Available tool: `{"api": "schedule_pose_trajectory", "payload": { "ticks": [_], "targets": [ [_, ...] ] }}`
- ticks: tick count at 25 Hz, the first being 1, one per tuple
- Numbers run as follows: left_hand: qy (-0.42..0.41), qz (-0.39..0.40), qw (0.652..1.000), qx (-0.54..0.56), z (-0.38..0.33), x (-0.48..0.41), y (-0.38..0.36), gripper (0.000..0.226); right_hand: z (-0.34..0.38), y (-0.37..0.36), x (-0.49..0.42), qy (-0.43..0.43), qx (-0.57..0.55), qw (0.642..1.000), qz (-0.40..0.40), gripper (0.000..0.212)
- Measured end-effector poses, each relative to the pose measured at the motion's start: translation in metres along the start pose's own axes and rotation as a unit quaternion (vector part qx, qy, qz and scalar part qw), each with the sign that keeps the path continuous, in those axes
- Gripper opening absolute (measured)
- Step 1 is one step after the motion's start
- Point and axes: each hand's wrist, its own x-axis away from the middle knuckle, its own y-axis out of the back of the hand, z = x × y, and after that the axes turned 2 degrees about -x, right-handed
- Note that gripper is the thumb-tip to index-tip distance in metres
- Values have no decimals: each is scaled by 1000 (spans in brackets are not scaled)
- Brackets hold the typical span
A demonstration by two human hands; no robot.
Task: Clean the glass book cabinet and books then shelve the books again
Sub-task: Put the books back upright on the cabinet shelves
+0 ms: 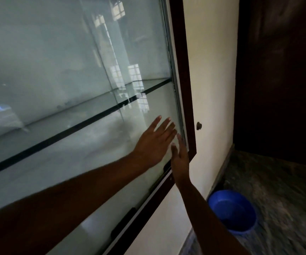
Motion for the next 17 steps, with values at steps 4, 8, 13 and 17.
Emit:
{"api": "schedule_pose_trajectory", "payload": {
  "ticks": [4,8,13,17],
  "targets": [
    [6,136,987,-82,22,-44,-29,71,-27,-33,-47,7,44,995,-93,49],
    [-9,151,982,-108,19,-37,-28,73,-39,-55,-43,-1,92,984,-153,56],
    [-16,179,980,-85,19,-20,-23,77,-39,-57,-32,-9,96,988,-117,55],
    [-5,197,979,-60,19,5,-13,81,-28,-52,-2,-9,45,999,-23,60]
  ]
}}
